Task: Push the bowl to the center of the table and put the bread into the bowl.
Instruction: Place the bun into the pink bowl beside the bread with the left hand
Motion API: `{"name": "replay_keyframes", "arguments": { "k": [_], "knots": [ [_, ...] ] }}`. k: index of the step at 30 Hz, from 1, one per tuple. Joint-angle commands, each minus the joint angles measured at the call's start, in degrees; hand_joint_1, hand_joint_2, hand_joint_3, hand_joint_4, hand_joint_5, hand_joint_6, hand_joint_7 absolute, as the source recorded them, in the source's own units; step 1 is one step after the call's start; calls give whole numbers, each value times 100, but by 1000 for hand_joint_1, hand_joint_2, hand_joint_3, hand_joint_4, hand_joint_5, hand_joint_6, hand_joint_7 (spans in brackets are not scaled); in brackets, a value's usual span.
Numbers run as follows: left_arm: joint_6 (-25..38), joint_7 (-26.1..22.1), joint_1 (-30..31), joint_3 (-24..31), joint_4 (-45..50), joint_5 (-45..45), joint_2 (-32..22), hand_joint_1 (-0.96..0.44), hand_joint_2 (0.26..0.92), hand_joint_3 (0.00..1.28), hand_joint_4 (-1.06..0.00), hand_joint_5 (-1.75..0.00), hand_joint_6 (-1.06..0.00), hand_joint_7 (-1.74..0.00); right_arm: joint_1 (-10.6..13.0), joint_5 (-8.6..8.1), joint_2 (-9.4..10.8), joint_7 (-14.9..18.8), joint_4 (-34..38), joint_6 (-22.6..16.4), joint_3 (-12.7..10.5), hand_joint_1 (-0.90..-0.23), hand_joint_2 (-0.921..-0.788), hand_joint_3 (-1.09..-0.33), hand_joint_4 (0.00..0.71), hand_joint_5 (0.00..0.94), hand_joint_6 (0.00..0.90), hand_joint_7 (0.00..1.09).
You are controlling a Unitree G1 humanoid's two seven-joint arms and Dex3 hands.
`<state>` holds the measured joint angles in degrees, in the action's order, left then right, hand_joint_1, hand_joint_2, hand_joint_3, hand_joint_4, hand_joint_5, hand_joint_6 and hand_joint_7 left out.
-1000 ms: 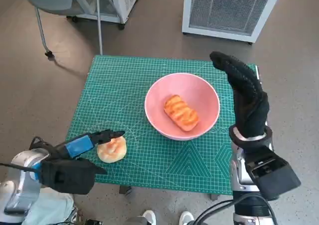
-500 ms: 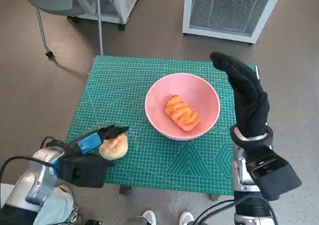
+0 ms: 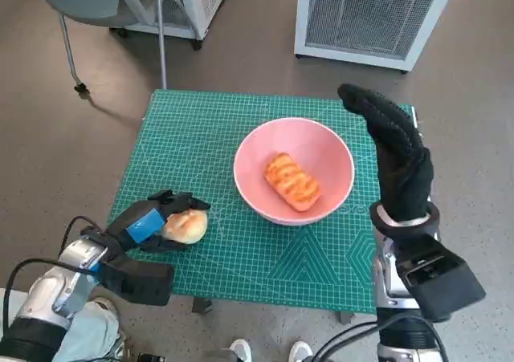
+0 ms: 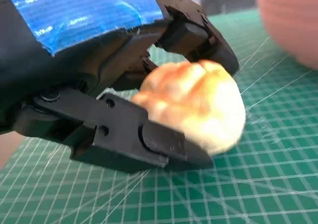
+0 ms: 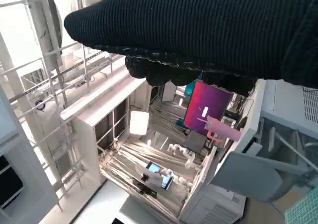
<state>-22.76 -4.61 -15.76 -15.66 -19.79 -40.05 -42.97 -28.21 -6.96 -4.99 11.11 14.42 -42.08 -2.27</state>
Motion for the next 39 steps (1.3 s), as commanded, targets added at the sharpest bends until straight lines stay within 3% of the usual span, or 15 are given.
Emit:
{"name": "replay_keyframes", "arguments": {
  "k": [1, 11, 20, 28, 39],
  "knots": [
    [-141, -93, -69, 231, 198, 280, -125, 1, 920, 166, -575, -1288, -520, -1281, 27, -23, 24, 25, 111, 15, -14, -492, -921, -795, 282, 37, -1, 716],
    [21, -403, -242, 973, 1132, 960, -102, 1, 920, 130, -590, -1275, -583, -1214, 36, -38, 25, 27, 122, -2, -26, -487, -921, -797, 281, 38, -1, 717],
    [476, -420, -697, 1382, 2253, 1275, 308, 1, 920, 87, -645, -1230, -629, -1150, 24, -51, 28, 33, 142, -7, -33, -494, -921, -795, 281, 39, -1, 717],
    [488, -135, -1276, 1194, 2505, 1222, 1036, 0, 920, 86, -656, -1230, -620, -1144, -2, -47, 30, 36, 188, -27, -36, -498, -921, -792, 282, 40, -1, 717],
    [-67, 197, -2274, 419, 1502, 608, 1704, 0, 920, 95, -655, -1200, -597, -1199, 16, -80, 8, 64, 204, -68, -52, -500, -921, -792, 282, 41, -1, 717]
  ]
}}
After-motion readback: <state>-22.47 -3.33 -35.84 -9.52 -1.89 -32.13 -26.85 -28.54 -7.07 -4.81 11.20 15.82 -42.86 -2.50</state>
